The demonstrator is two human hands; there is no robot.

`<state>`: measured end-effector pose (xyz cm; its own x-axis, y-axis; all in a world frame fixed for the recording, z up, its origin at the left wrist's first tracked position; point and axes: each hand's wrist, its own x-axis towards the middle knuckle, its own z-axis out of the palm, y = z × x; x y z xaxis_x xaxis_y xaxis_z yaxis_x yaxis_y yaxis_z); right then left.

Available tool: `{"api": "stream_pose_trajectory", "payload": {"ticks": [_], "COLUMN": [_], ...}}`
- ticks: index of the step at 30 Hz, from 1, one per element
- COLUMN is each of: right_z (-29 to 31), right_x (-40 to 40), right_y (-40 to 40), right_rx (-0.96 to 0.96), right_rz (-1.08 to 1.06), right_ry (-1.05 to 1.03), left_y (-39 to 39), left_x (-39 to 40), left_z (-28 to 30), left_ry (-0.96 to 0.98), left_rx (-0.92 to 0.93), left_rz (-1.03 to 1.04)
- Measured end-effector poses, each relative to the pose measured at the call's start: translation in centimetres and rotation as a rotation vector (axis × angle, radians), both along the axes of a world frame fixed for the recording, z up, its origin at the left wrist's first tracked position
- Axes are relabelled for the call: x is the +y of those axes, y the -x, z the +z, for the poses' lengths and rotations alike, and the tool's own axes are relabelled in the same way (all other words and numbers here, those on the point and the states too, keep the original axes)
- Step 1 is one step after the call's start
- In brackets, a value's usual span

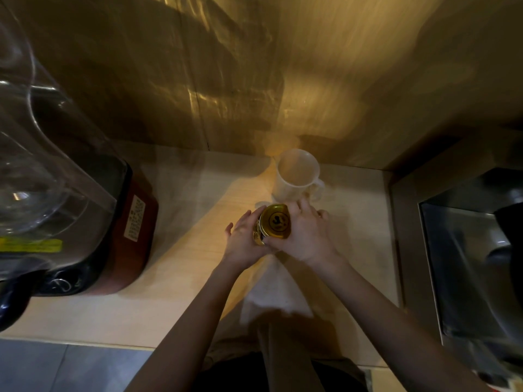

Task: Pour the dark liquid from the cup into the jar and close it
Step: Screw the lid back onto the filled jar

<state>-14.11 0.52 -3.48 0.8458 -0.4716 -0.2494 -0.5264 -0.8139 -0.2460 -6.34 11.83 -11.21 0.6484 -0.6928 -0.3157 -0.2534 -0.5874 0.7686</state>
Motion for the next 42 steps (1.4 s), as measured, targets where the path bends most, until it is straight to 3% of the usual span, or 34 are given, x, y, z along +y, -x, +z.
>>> {"api": "stream_pose_trajectory", "payload": {"ticks": [7, 13, 15, 20, 29, 35, 42], "right_z": [0.3, 1.9, 1.7, 1.1, 1.6, 1.0, -0.5], "right_x": [-0.3, -1.4, -2.0, -2.4, -2.5, -2.9, -2.6], "right_y": [1.2, 2.1, 1.8, 0.4, -0.4, -0.7, -0.4], "right_rx": [0.025, 0.019, -0.049, 0.032, 0.015, 0.097, 0.001], "right_rz": [0.024, 0.013, 0.083, 0.31, 0.074, 0.329, 0.267], "right_ry": [0.123, 0.07, 0.05, -0.141, 0.082, -0.105, -0.08], "left_y": [0.0, 0.0, 0.1, 0.1, 0.0, -0.2, -0.3], "left_x": [0.1, 0.0, 0.0, 0.0, 0.0, 0.0, -0.1], "left_z": [0.1, -0.7, -0.8, -0.4, -0.6, -0.6, -0.2], "left_ry": [0.019, 0.037, 0.041, 0.039, 0.029, 0.026, 0.023], "left_rx": [-0.008, 0.002, -0.004, -0.002, -0.01, -0.01, -0.036], "left_rz": [0.003, 0.035, 0.038, 0.028, 0.032, 0.012, 0.003]}}
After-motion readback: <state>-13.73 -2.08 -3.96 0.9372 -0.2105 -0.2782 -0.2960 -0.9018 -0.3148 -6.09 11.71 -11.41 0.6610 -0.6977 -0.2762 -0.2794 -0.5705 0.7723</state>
